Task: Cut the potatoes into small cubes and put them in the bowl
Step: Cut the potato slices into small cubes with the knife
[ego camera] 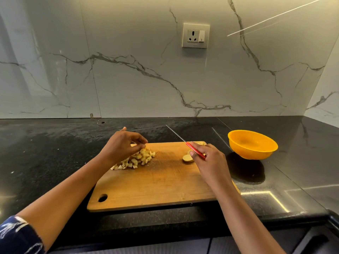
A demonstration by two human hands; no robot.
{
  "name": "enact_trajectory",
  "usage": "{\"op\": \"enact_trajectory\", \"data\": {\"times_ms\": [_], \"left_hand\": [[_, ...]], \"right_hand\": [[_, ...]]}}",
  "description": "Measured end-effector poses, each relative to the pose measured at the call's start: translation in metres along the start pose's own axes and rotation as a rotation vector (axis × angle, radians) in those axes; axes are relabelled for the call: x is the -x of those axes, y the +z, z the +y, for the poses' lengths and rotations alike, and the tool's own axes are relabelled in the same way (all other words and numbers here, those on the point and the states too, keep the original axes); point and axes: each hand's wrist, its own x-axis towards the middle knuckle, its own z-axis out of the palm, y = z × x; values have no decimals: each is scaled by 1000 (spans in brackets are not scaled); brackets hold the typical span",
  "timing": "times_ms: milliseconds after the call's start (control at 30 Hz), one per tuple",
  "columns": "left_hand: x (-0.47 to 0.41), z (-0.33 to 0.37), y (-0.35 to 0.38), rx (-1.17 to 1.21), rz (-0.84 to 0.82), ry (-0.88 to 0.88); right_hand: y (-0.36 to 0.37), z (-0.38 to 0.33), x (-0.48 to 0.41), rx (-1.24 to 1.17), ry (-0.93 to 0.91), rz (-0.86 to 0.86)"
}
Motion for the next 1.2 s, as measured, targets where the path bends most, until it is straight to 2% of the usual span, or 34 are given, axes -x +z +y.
{"op": "enact_trajectory", "data": {"times_ms": [167, 267, 400, 500, 567, 833, 1200], "left_hand": [[5, 4, -5, 19, 104, -1], [5, 20, -3, -45, 6, 15], [-3, 69, 14, -17, -192, 66], [-19, 98, 36, -165, -374, 31], [-31, 104, 49, -202, -419, -24], [-44, 104, 66, 55, -479, -192], [-48, 94, 58, 251, -466, -254]], "right_hand": [[-1, 0, -1, -6, 12, 20], [-4, 3, -2, -44, 42, 62], [-11, 12, -7, -136, 145, 132], [-12, 15, -8, -163, 189, 151], [-13, 14, -7, -160, 194, 155], [-13, 13, -6, -151, 192, 160], [-14, 11, -5, -130, 188, 147]]}}
